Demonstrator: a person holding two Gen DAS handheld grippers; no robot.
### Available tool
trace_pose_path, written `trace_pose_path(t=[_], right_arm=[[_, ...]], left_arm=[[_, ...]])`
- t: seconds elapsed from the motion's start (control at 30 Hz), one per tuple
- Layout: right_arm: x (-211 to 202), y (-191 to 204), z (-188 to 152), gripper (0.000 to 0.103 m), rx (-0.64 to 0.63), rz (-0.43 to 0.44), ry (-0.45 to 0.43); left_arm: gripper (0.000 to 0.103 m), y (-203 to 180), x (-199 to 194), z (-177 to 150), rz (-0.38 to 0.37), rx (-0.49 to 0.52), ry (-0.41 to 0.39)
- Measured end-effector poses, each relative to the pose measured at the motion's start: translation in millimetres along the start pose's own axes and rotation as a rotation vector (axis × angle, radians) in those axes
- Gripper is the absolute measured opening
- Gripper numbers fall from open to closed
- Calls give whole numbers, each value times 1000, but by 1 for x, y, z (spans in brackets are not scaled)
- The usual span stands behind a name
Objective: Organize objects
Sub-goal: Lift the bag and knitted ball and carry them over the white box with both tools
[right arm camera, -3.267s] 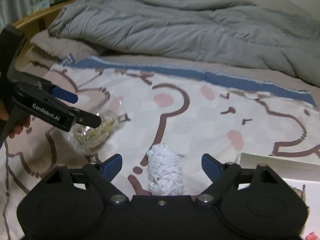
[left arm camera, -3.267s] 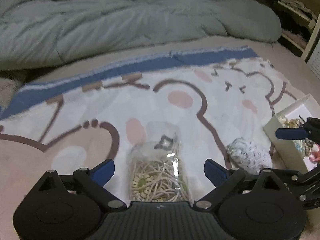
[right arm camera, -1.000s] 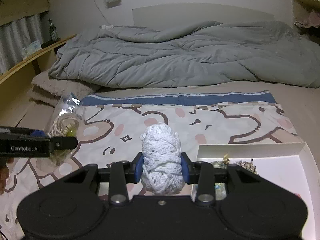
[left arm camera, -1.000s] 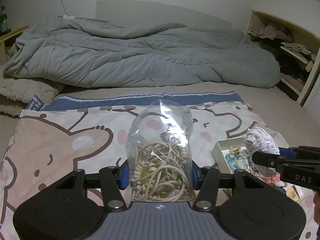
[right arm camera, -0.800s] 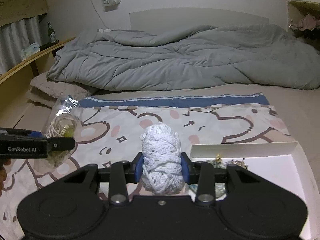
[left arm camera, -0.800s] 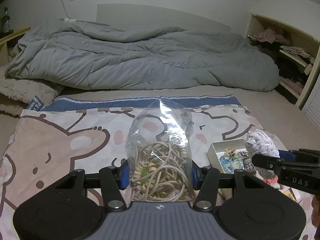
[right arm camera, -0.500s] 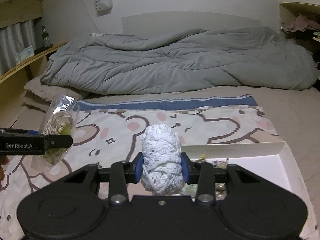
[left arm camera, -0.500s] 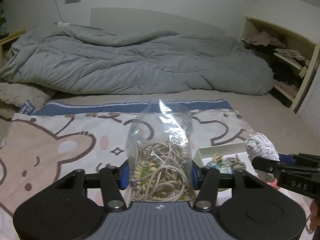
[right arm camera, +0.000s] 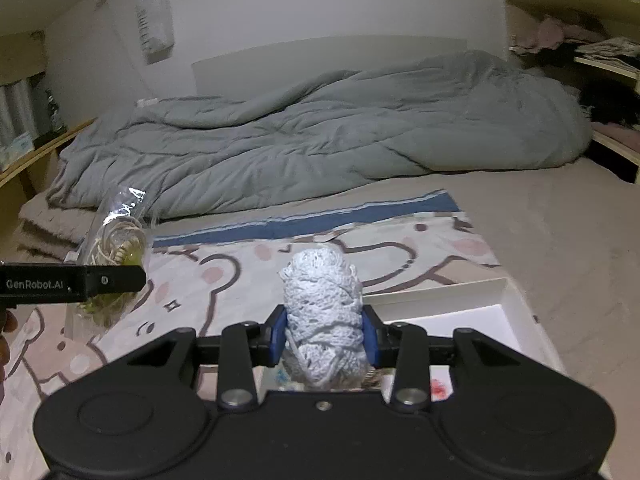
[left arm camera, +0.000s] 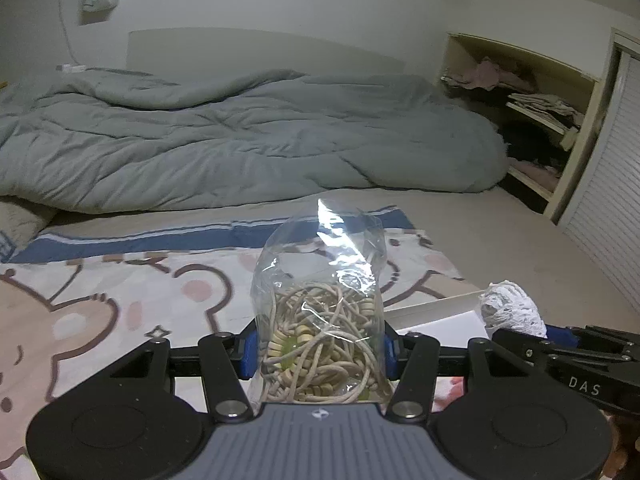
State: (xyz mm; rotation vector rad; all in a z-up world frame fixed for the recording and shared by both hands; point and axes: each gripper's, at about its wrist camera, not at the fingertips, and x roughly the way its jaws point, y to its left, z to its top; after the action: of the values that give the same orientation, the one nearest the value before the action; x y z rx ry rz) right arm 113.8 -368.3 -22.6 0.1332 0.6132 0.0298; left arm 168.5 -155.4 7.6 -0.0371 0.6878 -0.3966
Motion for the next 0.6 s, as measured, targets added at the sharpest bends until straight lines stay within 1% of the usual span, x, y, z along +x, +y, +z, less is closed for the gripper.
trace_pose_path(t=[0.1, 0.3, 0.47, 0.6], right_arm=[[-2, -14, 0, 39, 17, -13, -3], [-3, -44, -7, 39, 44, -68, 2], [-6, -75, -11, 39, 87, -106, 1], [-3, -94, -17, 39, 102, -137, 13]], left_arm=[[55, -12, 9, 1, -22, 7, 2], [55, -39, 31, 4, -74, 28, 10], [55, -66, 49, 4, -127, 108, 10], [55, -91, 65, 3, -184, 207, 17]])
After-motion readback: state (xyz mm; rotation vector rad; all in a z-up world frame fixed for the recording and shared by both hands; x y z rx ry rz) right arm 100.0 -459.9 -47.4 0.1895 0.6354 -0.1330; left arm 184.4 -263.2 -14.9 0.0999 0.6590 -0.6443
